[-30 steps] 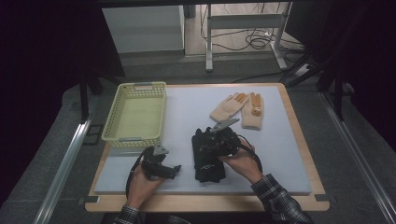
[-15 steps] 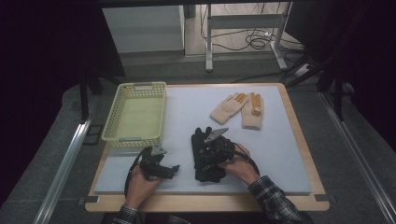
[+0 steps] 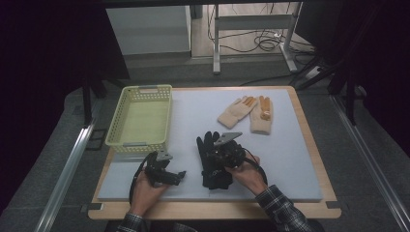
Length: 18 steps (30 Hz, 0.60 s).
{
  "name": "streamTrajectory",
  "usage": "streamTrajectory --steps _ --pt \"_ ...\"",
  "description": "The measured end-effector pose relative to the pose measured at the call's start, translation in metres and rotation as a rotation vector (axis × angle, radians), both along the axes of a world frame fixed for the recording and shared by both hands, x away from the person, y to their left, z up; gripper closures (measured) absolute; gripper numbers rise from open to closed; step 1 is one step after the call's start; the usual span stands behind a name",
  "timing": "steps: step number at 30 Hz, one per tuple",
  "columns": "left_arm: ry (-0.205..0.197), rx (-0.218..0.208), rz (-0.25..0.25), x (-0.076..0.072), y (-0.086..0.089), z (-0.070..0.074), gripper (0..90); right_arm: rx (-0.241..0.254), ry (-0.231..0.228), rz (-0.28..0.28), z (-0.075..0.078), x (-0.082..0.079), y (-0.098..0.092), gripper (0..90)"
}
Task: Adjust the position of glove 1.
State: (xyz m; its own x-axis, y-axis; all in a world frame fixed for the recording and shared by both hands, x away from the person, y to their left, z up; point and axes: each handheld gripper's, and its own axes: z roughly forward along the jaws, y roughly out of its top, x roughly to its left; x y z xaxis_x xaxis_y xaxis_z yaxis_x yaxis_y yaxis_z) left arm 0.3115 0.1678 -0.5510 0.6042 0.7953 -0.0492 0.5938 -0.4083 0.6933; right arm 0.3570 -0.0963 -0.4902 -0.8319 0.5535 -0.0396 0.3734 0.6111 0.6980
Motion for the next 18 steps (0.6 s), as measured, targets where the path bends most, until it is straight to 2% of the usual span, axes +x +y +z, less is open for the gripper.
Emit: streamTrajectory --steps 4,9,12,15,18 --pt "0.000 0.001 0.000 0.000 0.000 0.000 2.8 0.028 -0.013 -0.049 0.019 -0.006 -0.005 79.5" --pt "0.000 0.000 0.000 0.000 0.000 0.000 2.8 0.083 -0.023 -0.134 0.028 -0.008 -0.009 79.4" --pt "0.000 0.000 0.000 0.000 0.000 0.000 2.8 0.101 -0.018 -0.169 0.023 -0.008 -0.007 79.2" --pt "0.001 0.004 -0.002 0.000 0.000 0.000 2.8 0.094 -0.025 -0.211 0.010 -0.006 -0.004 78.4" --pt "0.003 0.005 -0.003 0.000 0.000 0.000 2.8 0.077 -0.021 -0.240 -0.007 -0.001 -0.004 71.6"
